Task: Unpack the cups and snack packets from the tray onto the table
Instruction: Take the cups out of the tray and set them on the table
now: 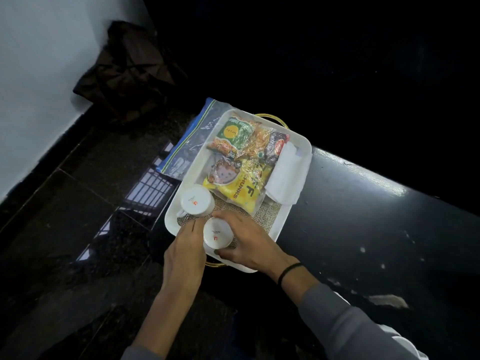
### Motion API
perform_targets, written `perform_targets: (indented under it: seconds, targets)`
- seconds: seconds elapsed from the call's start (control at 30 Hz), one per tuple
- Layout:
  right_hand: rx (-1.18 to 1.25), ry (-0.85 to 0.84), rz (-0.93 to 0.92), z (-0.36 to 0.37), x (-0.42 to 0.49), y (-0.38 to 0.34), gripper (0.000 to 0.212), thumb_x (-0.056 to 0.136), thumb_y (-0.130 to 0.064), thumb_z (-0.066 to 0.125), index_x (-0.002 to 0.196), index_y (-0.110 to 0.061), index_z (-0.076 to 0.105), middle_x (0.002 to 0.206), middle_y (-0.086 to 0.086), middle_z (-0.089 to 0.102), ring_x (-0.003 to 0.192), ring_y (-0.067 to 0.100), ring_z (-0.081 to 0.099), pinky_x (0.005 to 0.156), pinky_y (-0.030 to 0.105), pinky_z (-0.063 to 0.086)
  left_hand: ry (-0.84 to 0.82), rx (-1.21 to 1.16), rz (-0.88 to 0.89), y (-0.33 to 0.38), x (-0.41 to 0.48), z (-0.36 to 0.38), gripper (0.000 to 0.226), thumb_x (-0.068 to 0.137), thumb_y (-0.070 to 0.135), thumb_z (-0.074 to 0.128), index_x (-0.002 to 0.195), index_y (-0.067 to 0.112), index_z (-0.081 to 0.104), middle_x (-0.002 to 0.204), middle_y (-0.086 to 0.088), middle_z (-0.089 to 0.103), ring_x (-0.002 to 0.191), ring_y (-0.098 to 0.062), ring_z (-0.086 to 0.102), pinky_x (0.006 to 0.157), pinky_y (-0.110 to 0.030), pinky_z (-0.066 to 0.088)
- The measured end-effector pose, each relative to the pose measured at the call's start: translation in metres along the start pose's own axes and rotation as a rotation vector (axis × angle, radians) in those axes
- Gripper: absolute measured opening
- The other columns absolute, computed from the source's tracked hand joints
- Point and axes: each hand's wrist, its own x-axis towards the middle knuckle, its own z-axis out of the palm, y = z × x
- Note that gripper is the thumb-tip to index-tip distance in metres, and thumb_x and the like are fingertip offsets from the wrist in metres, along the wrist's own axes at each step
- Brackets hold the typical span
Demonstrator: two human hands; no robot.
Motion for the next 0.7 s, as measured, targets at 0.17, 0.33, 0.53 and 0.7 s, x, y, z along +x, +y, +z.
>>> perform_targets:
  seconds: [0.17, 0.33, 0.53, 0.7]
  targets:
    - [0.090, 0.066, -0.023, -0.021, -0.014, 0.004, 0.074, 0.080, -0.031, 0.083, 0.144, -0.022, 0.048, 0.146, -0.007, 0.055, 0.130, 0.008, 0.051, 0.107, 0.018, 0.038, 0.150, 0.185, 0.200, 0.007, -0.005, -0.013, 0.035, 0.074, -0.003, 0.078, 0.102, 0.016, 0.074, 0.080, 0.004, 0.067, 0.074, -0.022, 0.064, 0.047, -0.021, 0.025]
    - [0.339, 0.173, 0.084, -0.053, -0.041, 0.013, 0.066, 0.074, -0.044, 0.086, 0.131, -0.036, 0.056, 0.126, -0.029, 0.060, 0.118, -0.012, 0.054, 0.096, 0.004, 0.040, 0.229, 0.136, 0.281, 0.034, -0.001, -0.018, 0.028, 0.080, 0.002, 0.078, 0.102, 0.019, 0.076, 0.085, 0.007, 0.072, 0.079, -0.023, 0.061, 0.046, -0.029, 0.038]
    - [0.811, 0.237, 0.329, -0.084, -0.082, 0.044, 0.045, 0.078, -0.047, 0.085, 0.116, -0.027, 0.070, 0.118, -0.003, 0.077, 0.110, 0.013, 0.072, 0.091, 0.025, 0.055, -0.078, -0.373, 0.252, 0.077, 0.005, 0.001, 0.024, 0.099, 0.012, 0.060, 0.118, 0.016, 0.075, 0.107, -0.004, 0.072, 0.097, -0.026, 0.066, 0.082, -0.045, 0.055]
    - [0.900, 0.291, 0.514, -0.102, -0.116, 0.068, 0.053, 0.086, -0.060, 0.072, 0.110, -0.012, 0.075, 0.111, 0.011, 0.077, 0.100, 0.020, 0.073, 0.085, 0.031, 0.052, -0.312, -0.696, 0.029, 0.113, -0.003, 0.039, 0.021, 0.095, 0.011, 0.067, 0.111, 0.017, 0.079, 0.088, 0.007, 0.079, 0.068, -0.009, 0.074, 0.064, -0.025, 0.061]
